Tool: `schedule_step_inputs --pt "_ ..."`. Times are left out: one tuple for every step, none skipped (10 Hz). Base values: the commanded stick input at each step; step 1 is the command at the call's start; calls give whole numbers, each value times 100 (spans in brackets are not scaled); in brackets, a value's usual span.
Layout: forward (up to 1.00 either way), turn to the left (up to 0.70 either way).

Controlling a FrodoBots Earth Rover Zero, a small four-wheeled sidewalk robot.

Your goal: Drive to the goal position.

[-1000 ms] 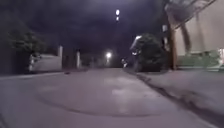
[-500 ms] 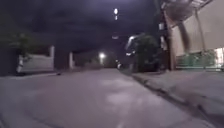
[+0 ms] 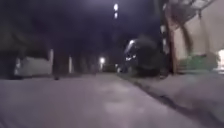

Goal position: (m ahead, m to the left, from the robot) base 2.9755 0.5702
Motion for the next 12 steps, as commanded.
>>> schedule_step_inputs --pt "70 0" --pt "70 0" --pt "70 0" --pt "70 0" --pt "70 0" --pt "70 0" --pt "70 0" --pt "70 0" --pt "70 0" --pt "70 0" --pt "70 -33" --pt "70 -31"
